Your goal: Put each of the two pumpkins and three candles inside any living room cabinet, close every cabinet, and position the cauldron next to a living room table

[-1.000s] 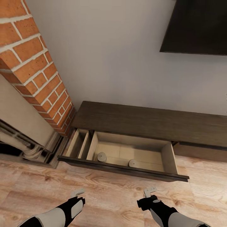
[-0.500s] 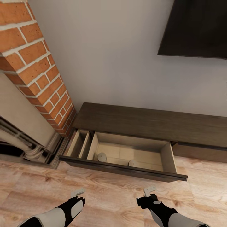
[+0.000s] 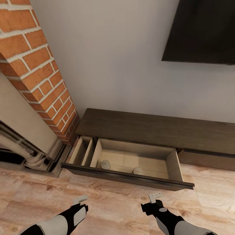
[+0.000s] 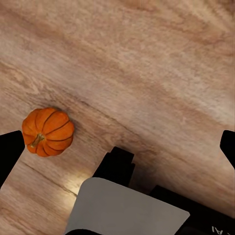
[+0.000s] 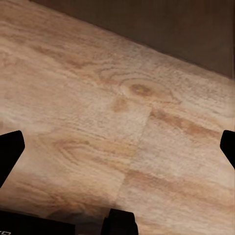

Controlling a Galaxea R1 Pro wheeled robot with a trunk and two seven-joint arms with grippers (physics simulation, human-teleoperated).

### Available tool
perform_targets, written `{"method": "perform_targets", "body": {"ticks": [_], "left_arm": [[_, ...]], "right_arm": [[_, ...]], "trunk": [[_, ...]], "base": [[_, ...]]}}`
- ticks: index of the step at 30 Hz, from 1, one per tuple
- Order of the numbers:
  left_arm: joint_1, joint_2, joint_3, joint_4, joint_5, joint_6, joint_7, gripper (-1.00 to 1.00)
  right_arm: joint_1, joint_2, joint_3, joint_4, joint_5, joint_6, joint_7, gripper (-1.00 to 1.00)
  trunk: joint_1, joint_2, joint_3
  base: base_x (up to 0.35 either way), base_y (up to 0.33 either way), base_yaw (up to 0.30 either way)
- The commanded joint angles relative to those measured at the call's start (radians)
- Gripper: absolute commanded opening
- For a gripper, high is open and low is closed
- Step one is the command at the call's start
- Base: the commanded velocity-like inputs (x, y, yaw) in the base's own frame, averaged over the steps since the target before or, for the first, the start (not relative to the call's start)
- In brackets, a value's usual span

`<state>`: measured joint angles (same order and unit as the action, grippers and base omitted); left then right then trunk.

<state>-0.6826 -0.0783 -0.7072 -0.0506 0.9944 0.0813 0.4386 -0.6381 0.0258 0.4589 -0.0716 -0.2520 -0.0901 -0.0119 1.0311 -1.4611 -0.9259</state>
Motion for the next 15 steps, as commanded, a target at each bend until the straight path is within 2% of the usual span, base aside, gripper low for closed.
{"method": "perform_targets", "body": {"ticks": [1,15], "left_arm": [[0.000,0.000,0.000,0.000,0.000,0.000,0.000,1.00],[0.000,0.001,0.000,0.000,0.001,-0.001,0.000,1.00]], "right_arm": [[0.000,0.000,0.000,0.000,-0.002,-0.004,0.000,1.00],[0.000,-0.001,-0.002,0.002,-0.004,-0.012,-0.006,1.00]], "trunk": [[0.000,0.000,0.002],[0.000,0.000,0.024]], "base": [[0.000,0.000,0.000],[0.000,0.000,0.000]]}}
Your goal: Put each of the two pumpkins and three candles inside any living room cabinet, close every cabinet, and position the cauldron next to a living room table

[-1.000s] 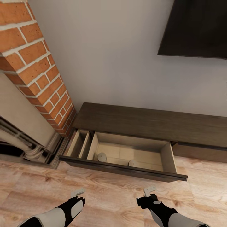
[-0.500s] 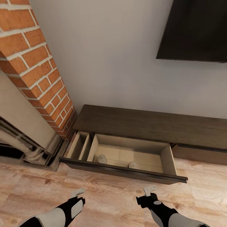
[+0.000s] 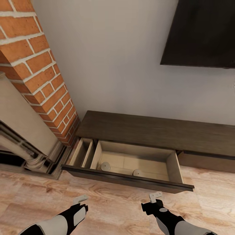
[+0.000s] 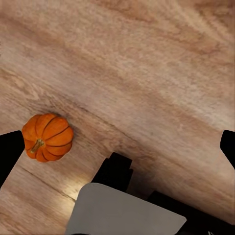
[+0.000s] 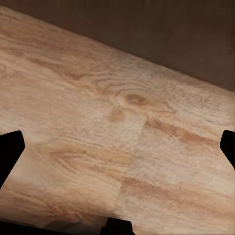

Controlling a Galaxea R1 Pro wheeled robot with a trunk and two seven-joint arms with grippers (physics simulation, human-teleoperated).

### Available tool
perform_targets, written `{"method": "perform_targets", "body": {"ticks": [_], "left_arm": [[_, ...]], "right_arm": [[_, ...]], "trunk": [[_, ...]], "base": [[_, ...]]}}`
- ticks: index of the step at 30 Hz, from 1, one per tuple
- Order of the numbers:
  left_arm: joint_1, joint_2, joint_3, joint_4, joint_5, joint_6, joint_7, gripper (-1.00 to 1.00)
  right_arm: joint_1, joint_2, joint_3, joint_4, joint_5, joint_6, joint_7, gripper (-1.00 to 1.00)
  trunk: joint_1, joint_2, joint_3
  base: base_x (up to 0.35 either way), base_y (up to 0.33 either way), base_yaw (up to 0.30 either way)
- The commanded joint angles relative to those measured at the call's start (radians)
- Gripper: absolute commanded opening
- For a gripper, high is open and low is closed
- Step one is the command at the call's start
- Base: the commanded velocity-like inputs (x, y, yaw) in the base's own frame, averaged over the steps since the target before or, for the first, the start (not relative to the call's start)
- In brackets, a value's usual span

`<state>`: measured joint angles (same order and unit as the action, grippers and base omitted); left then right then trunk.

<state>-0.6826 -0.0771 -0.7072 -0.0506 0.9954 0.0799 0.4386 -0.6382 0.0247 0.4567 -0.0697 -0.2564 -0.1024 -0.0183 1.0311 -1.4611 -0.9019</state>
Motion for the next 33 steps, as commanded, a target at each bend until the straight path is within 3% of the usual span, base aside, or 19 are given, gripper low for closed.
{"method": "perform_targets", "body": {"ticks": [1,9,26,33], "left_arm": [[0.000,0.000,0.000,0.000,0.000,0.000,0.000,1.00],[0.000,0.000,0.000,0.000,0.000,-0.001,0.000,1.00],[0.000,0.000,0.000,0.000,0.000,-0.001,0.000,1.00],[0.000,0.000,0.000,0.000,0.000,-0.001,0.000,1.00]], "right_arm": [[0.000,0.000,0.000,0.000,0.000,0.000,0.000,1.00],[0.017,0.001,0.000,-0.001,0.015,0.000,-0.001,1.00],[0.017,0.001,0.000,-0.002,0.016,0.000,-0.006,1.00],[0.017,0.001,0.000,-0.002,0.017,0.000,-0.006,1.00]], "trunk": [[0.000,0.000,0.002],[0.000,0.000,0.014],[0.000,0.000,0.039],[0.000,0.000,0.049]], "base": [[0.000,0.000,0.000],[0.000,0.000,0.057],[0.000,0.000,0.169],[-0.196,-0.072,0.185]]}}
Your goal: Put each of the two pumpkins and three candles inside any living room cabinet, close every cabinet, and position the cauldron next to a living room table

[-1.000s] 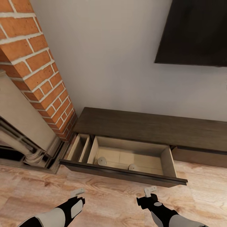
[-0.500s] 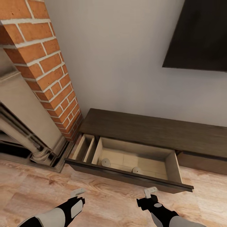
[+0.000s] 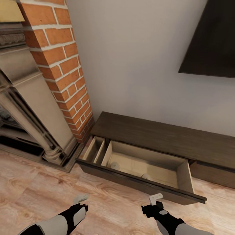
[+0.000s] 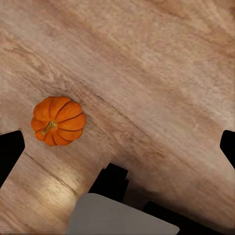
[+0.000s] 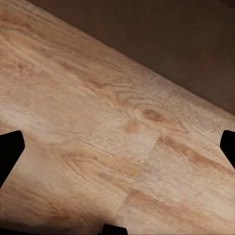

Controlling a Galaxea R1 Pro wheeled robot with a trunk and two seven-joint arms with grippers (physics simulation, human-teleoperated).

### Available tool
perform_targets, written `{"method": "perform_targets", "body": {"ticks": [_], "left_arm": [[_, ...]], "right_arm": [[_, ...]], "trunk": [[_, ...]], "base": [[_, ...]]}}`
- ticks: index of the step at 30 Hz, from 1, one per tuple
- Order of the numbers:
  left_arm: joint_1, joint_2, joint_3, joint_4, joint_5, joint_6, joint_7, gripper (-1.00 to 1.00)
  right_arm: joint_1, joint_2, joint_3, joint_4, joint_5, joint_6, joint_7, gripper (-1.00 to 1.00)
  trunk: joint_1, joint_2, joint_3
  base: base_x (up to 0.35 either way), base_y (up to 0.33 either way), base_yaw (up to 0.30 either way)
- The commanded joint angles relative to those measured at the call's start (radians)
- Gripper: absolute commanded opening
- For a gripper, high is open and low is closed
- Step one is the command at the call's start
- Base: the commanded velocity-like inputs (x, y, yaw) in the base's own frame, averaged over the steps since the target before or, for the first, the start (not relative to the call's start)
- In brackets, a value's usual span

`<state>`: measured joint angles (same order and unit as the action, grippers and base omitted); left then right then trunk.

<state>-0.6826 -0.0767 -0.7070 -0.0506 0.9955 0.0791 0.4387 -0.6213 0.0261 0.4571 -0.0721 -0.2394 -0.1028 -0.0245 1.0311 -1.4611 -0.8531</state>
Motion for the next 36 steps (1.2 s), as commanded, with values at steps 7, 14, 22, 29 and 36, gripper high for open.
{"method": "perform_targets", "body": {"ticks": [7,14,22,29,36], "left_arm": [[0.000,0.000,0.001,0.000,0.000,-0.001,0.000,1.00],[0.000,0.000,0.001,0.000,0.000,0.000,0.000,1.00],[0.000,0.000,0.001,0.000,0.000,0.000,-0.001,1.00],[0.000,0.000,0.001,0.000,0.000,0.000,-0.001,1.00],[0.000,0.000,0.001,0.000,0.000,0.000,-0.001,1.00]], "right_arm": [[0.000,0.000,0.001,0.000,0.000,0.000,-0.001,1.00],[0.000,0.000,0.001,0.000,0.000,0.000,-0.001,1.00],[0.000,0.000,0.002,0.000,0.000,0.000,-0.001,1.00],[0.000,0.000,0.002,0.000,0.000,-0.001,-0.001,1.00],[0.000,0.000,0.001,0.000,0.000,-0.001,-0.001,1.00]], "trunk": [[0.000,0.000,0.009],[0.000,0.000,0.018],[0.000,0.000,0.029],[0.000,0.000,0.038],[0.000,0.000,0.047]], "base": [[-0.025,-0.007,0.201],[-0.001,0.000,0.203],[0.000,0.000,0.203],[0.000,0.000,0.203],[0.000,0.000,0.202]]}}
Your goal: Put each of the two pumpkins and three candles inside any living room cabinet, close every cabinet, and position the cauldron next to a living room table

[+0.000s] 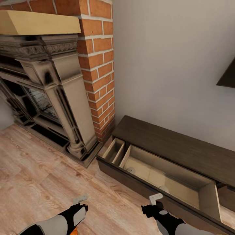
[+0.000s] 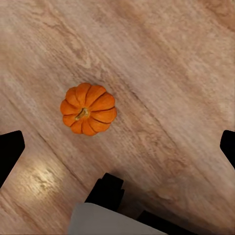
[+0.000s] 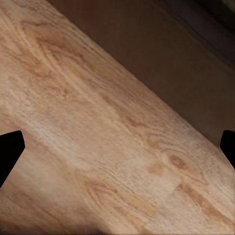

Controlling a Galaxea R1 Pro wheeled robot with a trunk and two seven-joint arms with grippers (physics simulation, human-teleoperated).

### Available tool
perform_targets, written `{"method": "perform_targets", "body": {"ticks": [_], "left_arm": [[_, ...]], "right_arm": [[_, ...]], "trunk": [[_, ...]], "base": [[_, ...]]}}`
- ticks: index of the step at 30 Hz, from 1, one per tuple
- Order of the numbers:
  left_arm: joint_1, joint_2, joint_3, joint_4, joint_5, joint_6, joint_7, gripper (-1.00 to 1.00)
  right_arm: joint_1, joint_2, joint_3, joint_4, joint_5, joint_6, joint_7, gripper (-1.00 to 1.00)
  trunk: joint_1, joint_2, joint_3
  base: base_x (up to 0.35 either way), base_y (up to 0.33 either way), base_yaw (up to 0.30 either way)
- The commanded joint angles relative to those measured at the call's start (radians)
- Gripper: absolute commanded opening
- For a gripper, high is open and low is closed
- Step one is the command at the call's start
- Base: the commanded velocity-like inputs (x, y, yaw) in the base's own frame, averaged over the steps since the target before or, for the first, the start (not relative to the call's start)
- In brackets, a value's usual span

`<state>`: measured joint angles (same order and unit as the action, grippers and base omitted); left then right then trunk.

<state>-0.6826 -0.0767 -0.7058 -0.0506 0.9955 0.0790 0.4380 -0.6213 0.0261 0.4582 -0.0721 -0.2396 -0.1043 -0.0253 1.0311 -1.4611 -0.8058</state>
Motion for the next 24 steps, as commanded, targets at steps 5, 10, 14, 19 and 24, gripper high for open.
{"method": "perform_targets", "body": {"ticks": [5,10,14,19,24], "left_arm": [[0.000,0.000,-0.001,0.000,0.000,0.000,0.000,1.00],[0.000,0.000,-0.001,0.000,0.000,0.000,0.000,1.00],[0.000,0.000,-0.001,0.000,0.000,-0.001,-0.001,1.00],[0.000,0.000,-0.001,0.000,0.000,0.000,-0.001,1.00],[0.000,0.000,0.000,0.000,0.000,0.000,0.000,1.00]], "right_arm": [[0.000,0.000,-0.001,0.000,-0.001,0.001,0.001,1.00],[0.000,0.000,0.000,0.000,-0.001,0.001,0.001,1.00],[0.000,0.000,0.000,0.001,-0.001,0.000,0.001,1.00],[0.000,0.000,0.000,0.001,-0.001,0.001,0.001,1.00],[0.000,0.000,0.000,0.001,-0.001,0.001,0.001,1.00]], "trunk": [[0.000,0.000,0.007],[0.000,0.000,0.013],[0.000,0.000,0.018],[0.000,0.000,0.025],[0.000,0.000,0.032]], "base": [[0.000,0.000,0.192],[0.000,0.000,0.189],[0.000,0.000,0.183],[0.000,0.000,0.181],[0.000,0.000,0.181]]}}
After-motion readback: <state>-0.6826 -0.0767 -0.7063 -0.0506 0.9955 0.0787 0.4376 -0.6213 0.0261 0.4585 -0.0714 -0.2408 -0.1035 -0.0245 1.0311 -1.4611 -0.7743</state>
